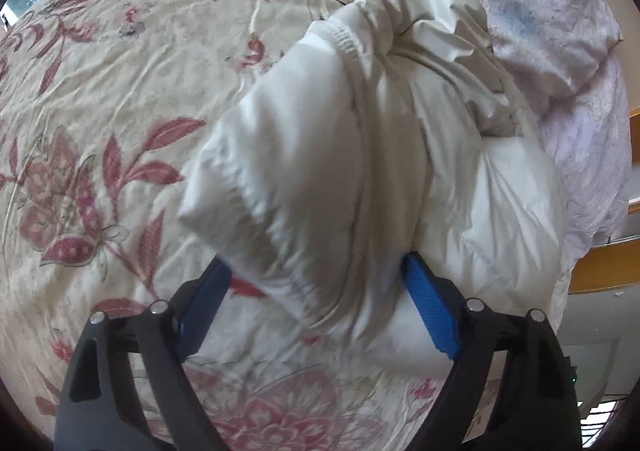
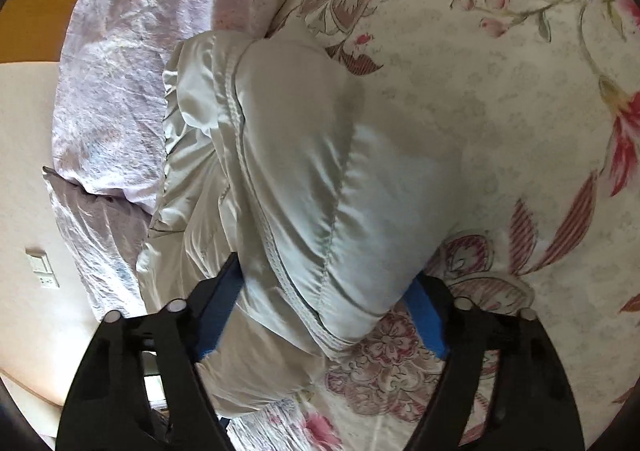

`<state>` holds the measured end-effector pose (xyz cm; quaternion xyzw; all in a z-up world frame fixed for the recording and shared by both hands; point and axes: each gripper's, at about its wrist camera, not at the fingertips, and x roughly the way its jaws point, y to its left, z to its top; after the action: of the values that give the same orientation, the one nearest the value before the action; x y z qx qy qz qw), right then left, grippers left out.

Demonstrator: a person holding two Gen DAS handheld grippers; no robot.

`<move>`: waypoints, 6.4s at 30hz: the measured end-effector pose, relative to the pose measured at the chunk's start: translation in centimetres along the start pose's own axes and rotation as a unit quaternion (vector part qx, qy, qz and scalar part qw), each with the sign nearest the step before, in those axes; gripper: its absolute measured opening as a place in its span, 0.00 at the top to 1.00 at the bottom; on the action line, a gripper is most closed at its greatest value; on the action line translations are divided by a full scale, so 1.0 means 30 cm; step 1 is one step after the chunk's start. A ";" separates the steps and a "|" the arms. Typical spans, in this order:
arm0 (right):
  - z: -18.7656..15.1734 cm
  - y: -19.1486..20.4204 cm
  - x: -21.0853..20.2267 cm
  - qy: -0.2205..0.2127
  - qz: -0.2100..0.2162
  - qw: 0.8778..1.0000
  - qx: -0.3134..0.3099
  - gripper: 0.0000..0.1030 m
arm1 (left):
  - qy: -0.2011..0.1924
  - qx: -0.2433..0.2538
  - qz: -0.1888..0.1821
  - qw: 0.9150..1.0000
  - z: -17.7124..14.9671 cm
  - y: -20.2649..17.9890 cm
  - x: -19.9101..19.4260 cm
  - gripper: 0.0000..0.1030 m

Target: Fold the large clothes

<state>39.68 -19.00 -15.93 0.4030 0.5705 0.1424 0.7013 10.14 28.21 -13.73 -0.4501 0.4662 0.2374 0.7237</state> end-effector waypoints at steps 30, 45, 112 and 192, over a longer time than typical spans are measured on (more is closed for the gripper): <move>-0.167 0.083 -0.119 0.027 -0.012 0.997 -0.076 0.80 | -0.075 0.033 0.012 0.997 -0.055 0.051 -0.236 0.83; -0.338 -0.054 -0.220 0.055 -0.010 0.995 -0.086 0.80 | -0.084 0.010 0.011 0.996 -0.293 0.241 -0.375 0.83; -0.784 0.414 0.182 0.045 -0.156 0.854 -0.495 0.29 | -0.088 -0.055 -0.067 0.992 -0.225 0.305 -0.320 0.72; -0.474 0.001 -0.359 -0.090 -0.184 0.904 -0.375 0.37 | 0.094 0.435 -0.205 0.872 -0.907 -0.982 -0.193 0.71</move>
<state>23.35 -20.37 -8.86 0.0090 0.4737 0.1774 0.8626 17.46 -9.30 -0.28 -0.1956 0.4853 -0.1862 0.8316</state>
